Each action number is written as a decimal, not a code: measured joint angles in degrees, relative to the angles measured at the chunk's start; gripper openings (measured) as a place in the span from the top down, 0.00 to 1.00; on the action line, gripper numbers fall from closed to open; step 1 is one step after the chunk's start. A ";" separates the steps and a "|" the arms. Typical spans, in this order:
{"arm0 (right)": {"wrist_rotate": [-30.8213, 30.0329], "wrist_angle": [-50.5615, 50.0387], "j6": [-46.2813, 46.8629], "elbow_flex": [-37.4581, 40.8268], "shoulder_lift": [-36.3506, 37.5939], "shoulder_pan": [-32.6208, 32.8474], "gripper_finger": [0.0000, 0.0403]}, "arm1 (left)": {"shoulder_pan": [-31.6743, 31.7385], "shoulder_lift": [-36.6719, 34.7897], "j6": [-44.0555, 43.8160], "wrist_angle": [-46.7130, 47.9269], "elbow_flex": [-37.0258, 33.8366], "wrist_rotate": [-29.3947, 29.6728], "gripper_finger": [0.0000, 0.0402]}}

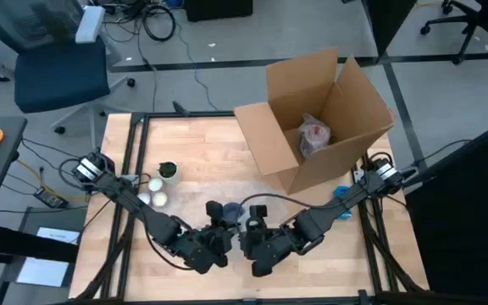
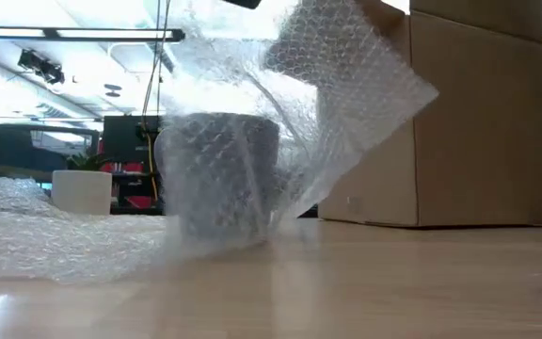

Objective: Wrap mug
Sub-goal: Wrap the blue mug with bubble wrap

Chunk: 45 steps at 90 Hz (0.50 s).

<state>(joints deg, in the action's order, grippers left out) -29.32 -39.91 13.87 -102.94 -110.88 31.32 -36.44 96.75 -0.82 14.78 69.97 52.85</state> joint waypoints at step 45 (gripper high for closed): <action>-1.29 -10.04 11.74 -1.41 6.93 6.47 0.78 | -2.54 0.00 -3.13 0.80 0.00 4.25 1.00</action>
<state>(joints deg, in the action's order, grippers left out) -30.61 -49.95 25.61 -104.34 -103.94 37.80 -38.97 96.75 -3.95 15.58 69.97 57.10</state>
